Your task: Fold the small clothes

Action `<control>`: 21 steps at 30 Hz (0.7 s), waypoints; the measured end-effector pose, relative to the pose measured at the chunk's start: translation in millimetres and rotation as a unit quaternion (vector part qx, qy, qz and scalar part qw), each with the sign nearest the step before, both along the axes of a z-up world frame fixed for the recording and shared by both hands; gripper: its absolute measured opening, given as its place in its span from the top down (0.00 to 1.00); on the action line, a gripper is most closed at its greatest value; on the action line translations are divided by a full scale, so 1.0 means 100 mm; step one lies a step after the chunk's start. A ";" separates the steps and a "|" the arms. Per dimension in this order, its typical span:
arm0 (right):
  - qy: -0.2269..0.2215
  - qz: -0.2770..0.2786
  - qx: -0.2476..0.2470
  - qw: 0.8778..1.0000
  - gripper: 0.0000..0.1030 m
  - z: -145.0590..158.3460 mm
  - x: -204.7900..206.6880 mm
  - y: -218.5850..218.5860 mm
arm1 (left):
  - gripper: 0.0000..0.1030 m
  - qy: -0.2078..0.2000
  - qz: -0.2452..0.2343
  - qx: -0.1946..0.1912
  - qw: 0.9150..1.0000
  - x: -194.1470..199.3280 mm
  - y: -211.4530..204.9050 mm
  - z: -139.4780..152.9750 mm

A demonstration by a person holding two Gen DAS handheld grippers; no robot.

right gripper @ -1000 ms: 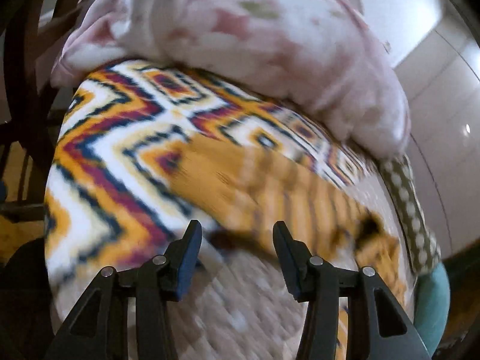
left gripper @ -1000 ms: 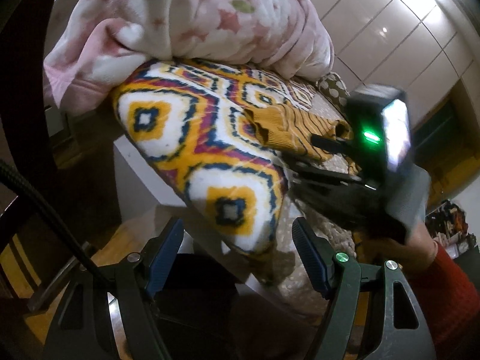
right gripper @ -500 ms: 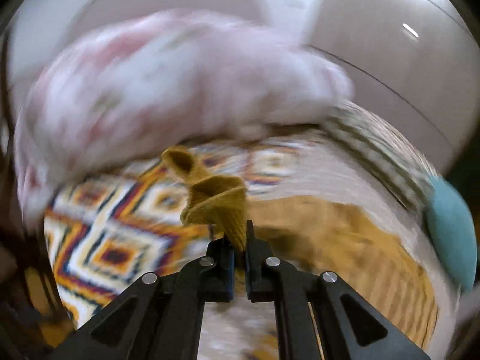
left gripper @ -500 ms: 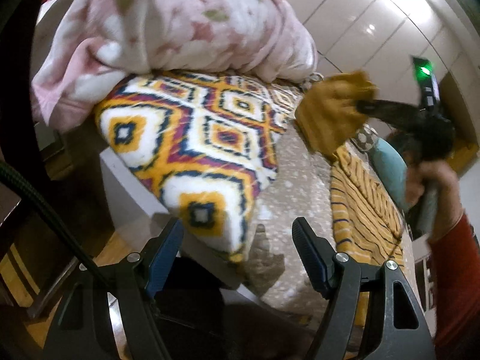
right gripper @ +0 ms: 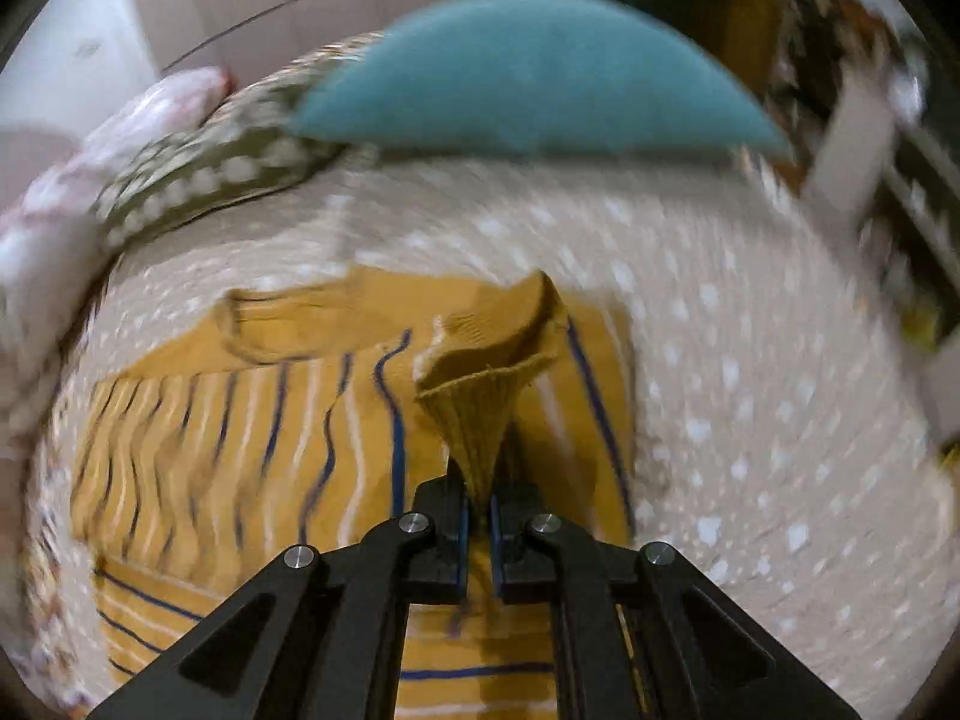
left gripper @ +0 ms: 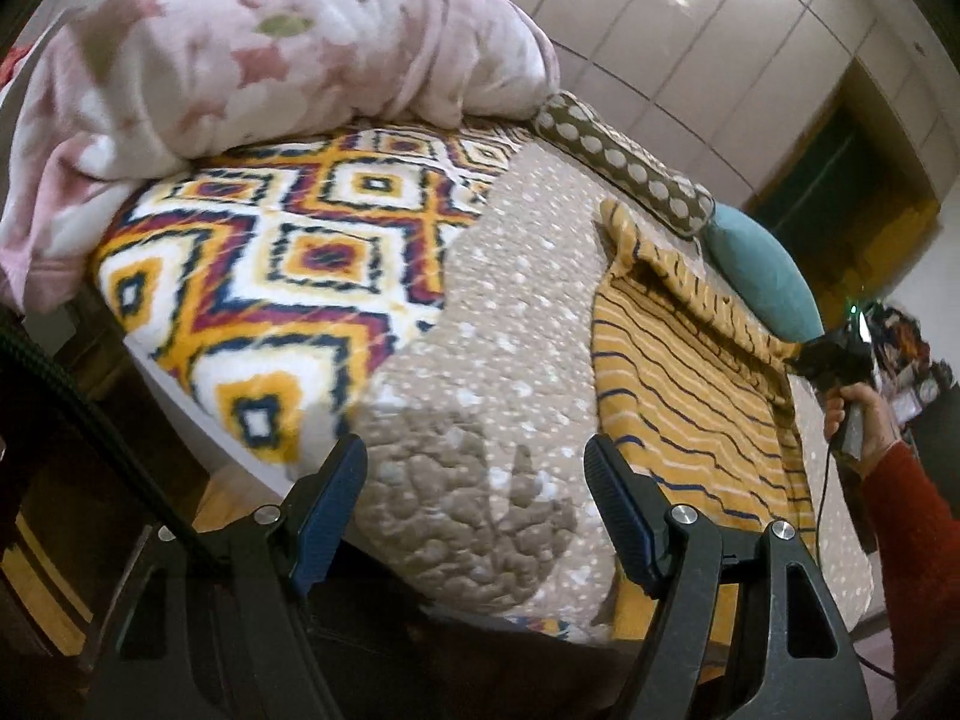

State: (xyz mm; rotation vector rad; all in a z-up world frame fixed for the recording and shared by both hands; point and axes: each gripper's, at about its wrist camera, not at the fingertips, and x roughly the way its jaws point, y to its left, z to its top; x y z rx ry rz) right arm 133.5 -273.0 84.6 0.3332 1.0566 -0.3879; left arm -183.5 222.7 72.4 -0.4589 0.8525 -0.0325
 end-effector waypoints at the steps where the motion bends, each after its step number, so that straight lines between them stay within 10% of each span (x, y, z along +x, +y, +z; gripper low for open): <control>1: 0.004 -0.012 0.010 1.000 0.93 -0.08 -0.02 -0.11 | 0.29 0.003 -0.005 0.005 1.000 0.04 -0.06 0.01; 7: -0.003 -0.035 -0.042 0.998 0.64 -0.12 -0.19 -0.44 | 0.29 0.008 -0.032 0.019 0.999 0.13 -0.34 0.08; 21: -0.036 0.069 0.060 0.995 0.62 -0.06 -1.41 -0.48 | 0.29 0.051 -0.128 0.011 0.990 0.84 -0.89 -0.15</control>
